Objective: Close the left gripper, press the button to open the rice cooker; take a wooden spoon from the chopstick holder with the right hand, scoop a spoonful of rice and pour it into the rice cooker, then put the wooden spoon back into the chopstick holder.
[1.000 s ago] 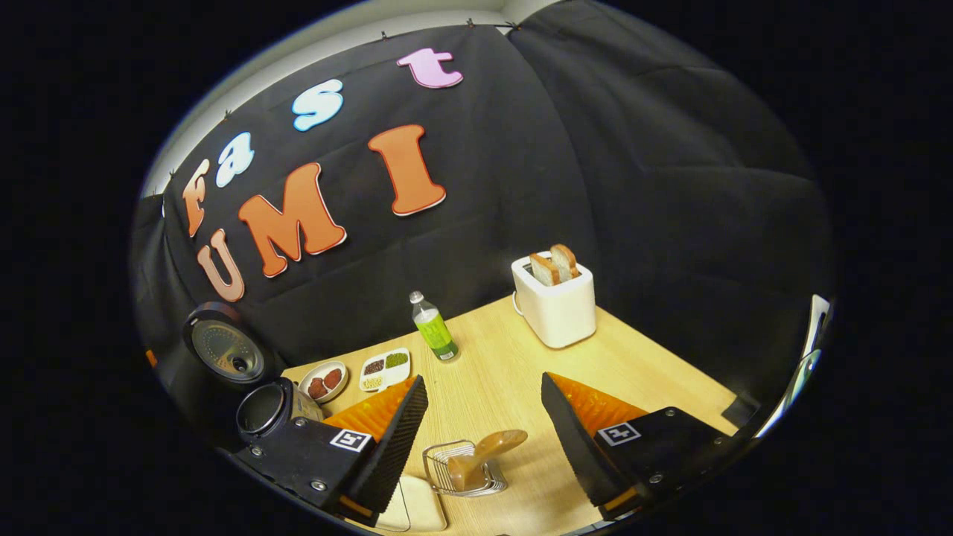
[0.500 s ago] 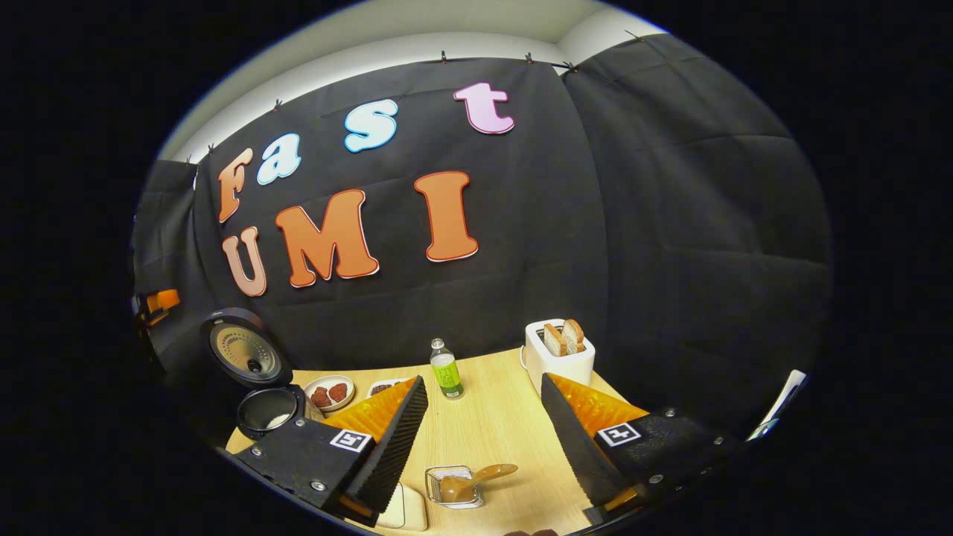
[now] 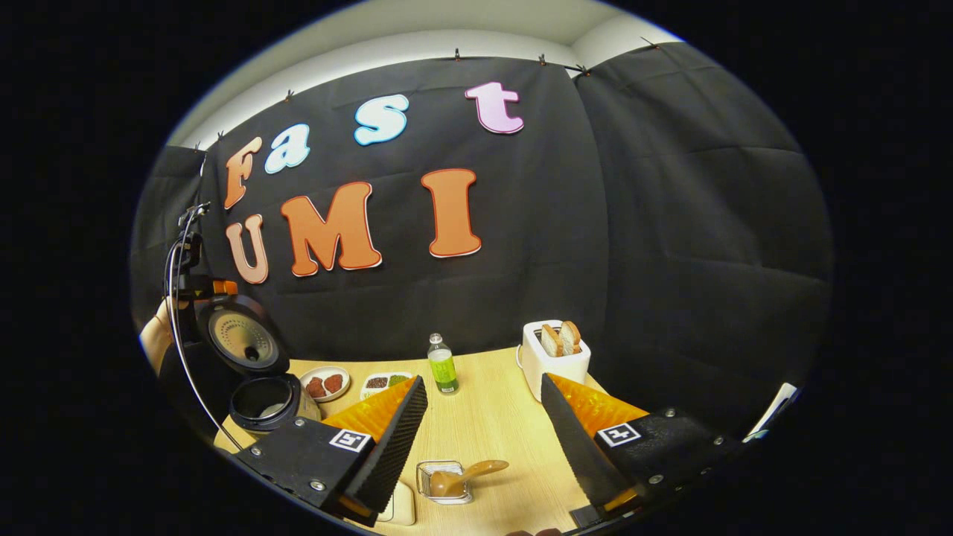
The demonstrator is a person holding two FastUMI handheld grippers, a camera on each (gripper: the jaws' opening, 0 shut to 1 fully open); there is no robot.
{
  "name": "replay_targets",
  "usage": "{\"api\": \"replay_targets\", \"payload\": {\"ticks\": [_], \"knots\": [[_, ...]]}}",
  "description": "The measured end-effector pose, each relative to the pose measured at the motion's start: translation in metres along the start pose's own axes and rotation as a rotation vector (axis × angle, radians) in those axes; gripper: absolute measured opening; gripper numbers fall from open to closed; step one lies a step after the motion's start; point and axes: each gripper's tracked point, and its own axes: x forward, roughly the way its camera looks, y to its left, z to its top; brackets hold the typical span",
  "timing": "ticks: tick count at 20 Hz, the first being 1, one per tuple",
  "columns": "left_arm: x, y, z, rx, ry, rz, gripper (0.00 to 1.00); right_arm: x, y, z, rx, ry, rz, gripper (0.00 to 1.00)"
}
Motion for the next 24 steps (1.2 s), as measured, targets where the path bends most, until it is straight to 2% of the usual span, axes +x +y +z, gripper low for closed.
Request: {"api": "replay_targets", "payload": {"ticks": [3, 9, 17, 18, 24], "knots": [[-0.015, -0.006, -0.009, 0.016, -0.017, -0.010, 1.00, 0.002, -0.003, -0.005, 0.024, 0.016, -0.001, 0.95], [-0.053, -0.012, -0.032, 0.022, -0.029, -0.057, 0.99, 0.007, 0.009, -0.005, 0.036, 0.019, 0.045, 0.95], [-0.137, -0.025, -0.130, -0.006, 0.081, -0.087, 0.98, 0.008, 0.024, -0.011, 0.024, 0.042, 0.117, 0.95], [-0.142, -0.025, -0.144, -0.009, 0.094, -0.087, 1.00, 0.007, 0.025, -0.011, 0.024, 0.043, 0.123, 0.95], [-0.155, -0.027, -0.211, 0.023, 0.139, -0.071, 0.98, 0.003, 0.025, -0.021, 0.002, 0.065, 0.141, 0.95]]}}
